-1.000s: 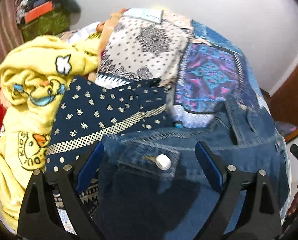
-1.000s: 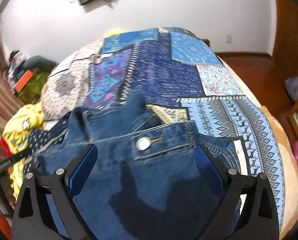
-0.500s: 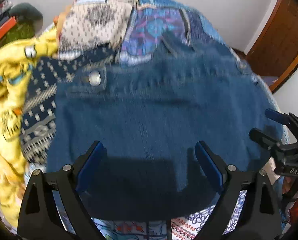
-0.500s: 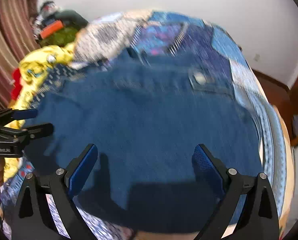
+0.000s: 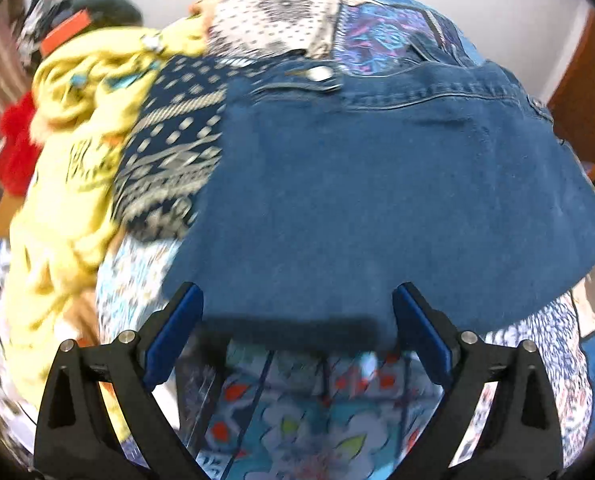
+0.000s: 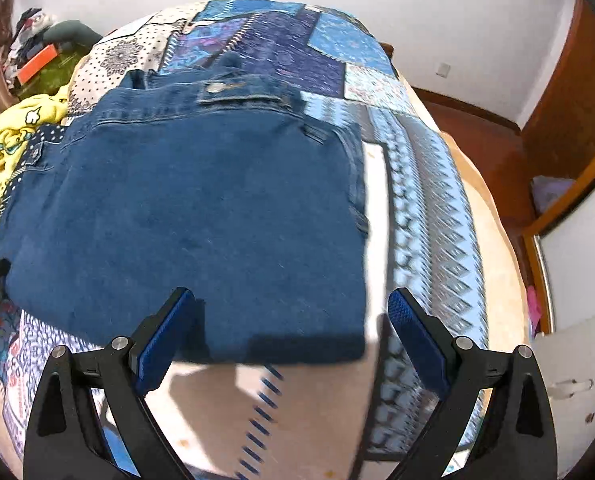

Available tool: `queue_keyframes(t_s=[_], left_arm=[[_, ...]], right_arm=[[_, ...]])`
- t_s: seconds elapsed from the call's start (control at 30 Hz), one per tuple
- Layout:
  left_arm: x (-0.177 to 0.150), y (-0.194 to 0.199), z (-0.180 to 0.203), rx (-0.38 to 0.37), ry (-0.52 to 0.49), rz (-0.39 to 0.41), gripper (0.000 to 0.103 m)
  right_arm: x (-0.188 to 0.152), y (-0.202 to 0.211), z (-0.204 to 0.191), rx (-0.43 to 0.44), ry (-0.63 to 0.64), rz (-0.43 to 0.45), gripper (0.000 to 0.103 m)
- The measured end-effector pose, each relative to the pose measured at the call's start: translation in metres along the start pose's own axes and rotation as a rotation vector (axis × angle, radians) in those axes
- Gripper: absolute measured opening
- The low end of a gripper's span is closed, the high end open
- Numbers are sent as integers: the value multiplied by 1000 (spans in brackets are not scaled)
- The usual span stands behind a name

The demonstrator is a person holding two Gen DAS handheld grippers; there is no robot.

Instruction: Fold large clothes

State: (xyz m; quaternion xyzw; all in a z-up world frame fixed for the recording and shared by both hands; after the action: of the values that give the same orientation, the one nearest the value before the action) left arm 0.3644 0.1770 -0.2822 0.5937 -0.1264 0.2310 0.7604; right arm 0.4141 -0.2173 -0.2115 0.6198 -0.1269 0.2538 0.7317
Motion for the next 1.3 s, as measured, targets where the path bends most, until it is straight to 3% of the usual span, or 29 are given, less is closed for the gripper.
queue_keyframes(t_s=[0.13,0.23,0.37,0.47,0.6,0.73,0.83,0.93,1.0,1.13,1.3], left_arm=[[-14,16,-34,61,147,-6,97],[-19,31,-53,29,257,33,97],[-19,44,-59,-128,383,80,97],[-23,42,-61,-289,486,90,97],[-28,13,-61,-504,629,35,97],[-36,-17,-63,-616,737,-3,97],[-34,-30,-63,-682,768,1,91],[-20,-36,-59,-709,729,24,84],[-10,-34,-53,-703,682,47,79],[8,-28,-46,-679,597,90,79],[10,-42,-50,-634,588,134,77]], right_arm=[[-9,8,15,2,-48,-16,96],[-10,20,14,9,-51,12,96],[-1,39,4,48,-47,72,96],[7,51,-12,90,-33,117,96],[14,49,-35,136,2,124,96],[14,35,-59,163,51,95,96],[12,22,-71,168,82,71,96],[10,13,-78,163,103,44,96],[10,5,-81,163,109,24,96],[9,1,-83,151,119,30,97],[10,-1,-88,144,131,30,97]])
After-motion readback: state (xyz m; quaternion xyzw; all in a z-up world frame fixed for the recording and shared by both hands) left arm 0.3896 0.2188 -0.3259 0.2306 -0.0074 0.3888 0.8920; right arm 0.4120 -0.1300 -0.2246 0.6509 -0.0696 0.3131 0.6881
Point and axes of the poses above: each gripper's, at about its wrist camera, not at the fingertips, and y roughly against the way its jaws point, z to its right, x to its top, the point moved 1 cm from there along -y, roughly the way its jaws point, and after that the axes turned 13 degrees about -x, right-handed, at the moved point
